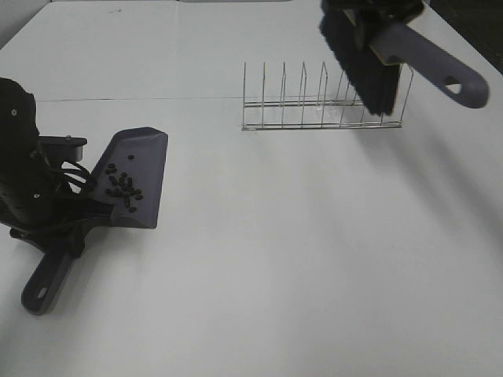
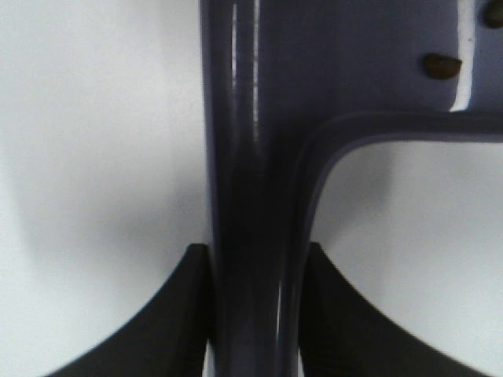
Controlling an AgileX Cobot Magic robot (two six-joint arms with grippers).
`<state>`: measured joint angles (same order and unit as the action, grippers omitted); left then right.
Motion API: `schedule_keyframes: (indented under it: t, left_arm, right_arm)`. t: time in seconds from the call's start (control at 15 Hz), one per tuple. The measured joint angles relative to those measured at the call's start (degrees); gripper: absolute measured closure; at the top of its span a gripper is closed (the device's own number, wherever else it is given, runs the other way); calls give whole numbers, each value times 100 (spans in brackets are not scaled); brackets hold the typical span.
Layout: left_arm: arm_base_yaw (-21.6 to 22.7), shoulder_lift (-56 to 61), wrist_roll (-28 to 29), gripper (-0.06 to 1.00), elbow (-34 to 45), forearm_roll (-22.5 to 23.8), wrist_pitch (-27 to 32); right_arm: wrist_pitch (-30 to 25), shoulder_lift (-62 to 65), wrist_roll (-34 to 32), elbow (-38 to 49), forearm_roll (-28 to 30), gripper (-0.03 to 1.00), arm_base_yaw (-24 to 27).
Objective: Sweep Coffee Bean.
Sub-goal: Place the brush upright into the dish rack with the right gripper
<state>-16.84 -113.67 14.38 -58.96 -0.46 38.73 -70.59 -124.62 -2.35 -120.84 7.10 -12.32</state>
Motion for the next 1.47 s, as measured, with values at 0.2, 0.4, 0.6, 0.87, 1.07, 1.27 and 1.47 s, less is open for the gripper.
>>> schedule_keyframes:
  t: [0.2, 0.4, 0.6, 0.87, 1.07, 1.27, 1.47]
  left_arm:
    - [0, 0, 0, 69, 0, 0, 0]
    - [0, 0, 0, 69, 0, 0, 0]
    - [0, 0, 0, 69, 0, -6, 0]
    - [0, 0, 0, 69, 0, -6, 0]
    - [0, 0, 0, 69, 0, -11, 0]
    - [0, 0, 0, 69, 0, -17, 0]
    - [0, 0, 0, 69, 0, -17, -11]
  right_arm:
    - [6, 275, 6, 825, -126, 70, 619]
    - [17, 309, 6, 1409, -155, 70, 773]
    - [126, 309, 6, 2063, -275, 70, 768]
    - [877, 309, 6, 2384, -264, 70, 768]
    - [1031, 309, -40, 2384, -74, 70, 814]
    - [1169, 309, -40, 2384, -6, 70, 1003]
    - [1364, 246, -29, 2378, -29, 70, 1031]
